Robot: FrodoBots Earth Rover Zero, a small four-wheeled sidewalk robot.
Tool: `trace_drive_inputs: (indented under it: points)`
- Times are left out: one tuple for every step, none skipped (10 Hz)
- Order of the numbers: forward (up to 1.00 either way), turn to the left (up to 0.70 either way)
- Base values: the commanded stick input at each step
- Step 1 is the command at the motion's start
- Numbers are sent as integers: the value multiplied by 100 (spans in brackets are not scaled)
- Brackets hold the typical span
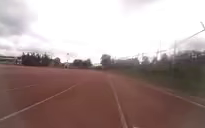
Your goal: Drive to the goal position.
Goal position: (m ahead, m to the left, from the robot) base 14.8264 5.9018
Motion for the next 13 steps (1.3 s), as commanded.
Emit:
trace_drive_inputs:
  points:
    - [70,0]
    - [70,0]
    - [70,0]
    - [70,0]
    - [70,0]
    - [70,0]
    - [70,0]
    - [70,0]
    - [70,0]
    - [70,0]
    - [70,0]
    - [70,0]
    - [70,0]
